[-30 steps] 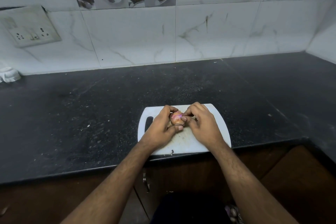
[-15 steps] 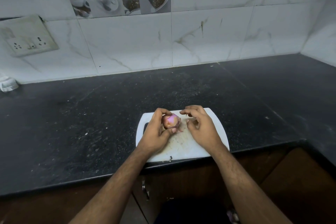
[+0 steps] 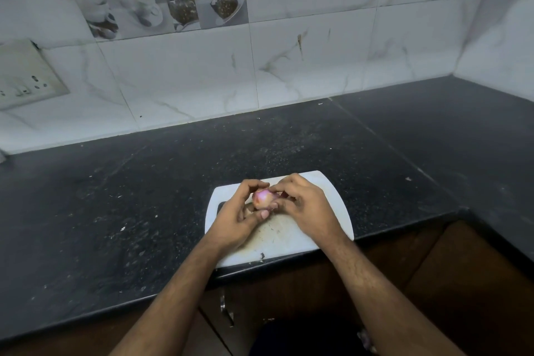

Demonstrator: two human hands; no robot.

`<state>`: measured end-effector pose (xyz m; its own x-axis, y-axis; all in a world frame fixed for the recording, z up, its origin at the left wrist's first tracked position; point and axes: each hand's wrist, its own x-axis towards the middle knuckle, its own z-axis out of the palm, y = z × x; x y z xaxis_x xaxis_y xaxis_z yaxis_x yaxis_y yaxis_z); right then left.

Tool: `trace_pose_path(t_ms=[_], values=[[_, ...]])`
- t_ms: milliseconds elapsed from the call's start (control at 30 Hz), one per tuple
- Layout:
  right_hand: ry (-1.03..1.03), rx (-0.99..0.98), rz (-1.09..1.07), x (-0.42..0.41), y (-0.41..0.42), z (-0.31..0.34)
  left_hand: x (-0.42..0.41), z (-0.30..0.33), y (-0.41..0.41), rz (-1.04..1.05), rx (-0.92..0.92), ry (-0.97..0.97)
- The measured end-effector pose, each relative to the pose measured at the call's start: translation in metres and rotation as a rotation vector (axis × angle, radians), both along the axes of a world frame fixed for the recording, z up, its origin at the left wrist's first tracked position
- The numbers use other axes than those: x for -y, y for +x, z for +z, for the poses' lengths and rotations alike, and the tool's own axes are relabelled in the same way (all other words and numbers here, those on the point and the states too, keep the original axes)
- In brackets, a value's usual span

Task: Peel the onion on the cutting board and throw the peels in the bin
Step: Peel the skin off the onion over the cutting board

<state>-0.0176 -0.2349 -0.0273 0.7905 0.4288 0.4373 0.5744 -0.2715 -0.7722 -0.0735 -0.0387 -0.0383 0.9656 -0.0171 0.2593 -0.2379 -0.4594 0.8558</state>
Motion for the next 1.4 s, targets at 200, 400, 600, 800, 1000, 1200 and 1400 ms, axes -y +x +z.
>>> trace_pose_path(t_ms=[200, 400, 600, 800, 1000, 1200, 1400], values=[[-0.064, 0.006, 0.007, -0.0024, 0.0020, -0.0019, -0.0024, -0.0005, 0.0036, -0.018, -0.044, -0.005], [-0.099, -0.032, -0.004, -0.0048, 0.0060, -0.0041, -0.0039, -0.0040, 0.0046, 0.001, -0.013, -0.011], [-0.146, -0.051, -0.018, -0.0040, 0.0056, -0.0035, -0.0002, -0.0008, 0.0005, -0.018, -0.028, -0.054], [-0.086, -0.068, -0.016, -0.0021, 0.0055, -0.0031, 0.0046, 0.0010, -0.0036, 0.048, -0.099, -0.179], [-0.060, -0.102, 0.019, -0.0034, 0.0058, -0.0031, 0.0041, -0.0022, 0.0018, 0.086, -0.075, -0.166], [-0.056, -0.098, 0.003, -0.0033, 0.0056, -0.0034, 0.0030, -0.0054, 0.0030, 0.085, -0.087, -0.224], [-0.092, -0.084, -0.007, -0.0027, 0.0054, -0.0036, 0.0021, -0.0081, 0.0039, 0.073, -0.084, -0.210]])
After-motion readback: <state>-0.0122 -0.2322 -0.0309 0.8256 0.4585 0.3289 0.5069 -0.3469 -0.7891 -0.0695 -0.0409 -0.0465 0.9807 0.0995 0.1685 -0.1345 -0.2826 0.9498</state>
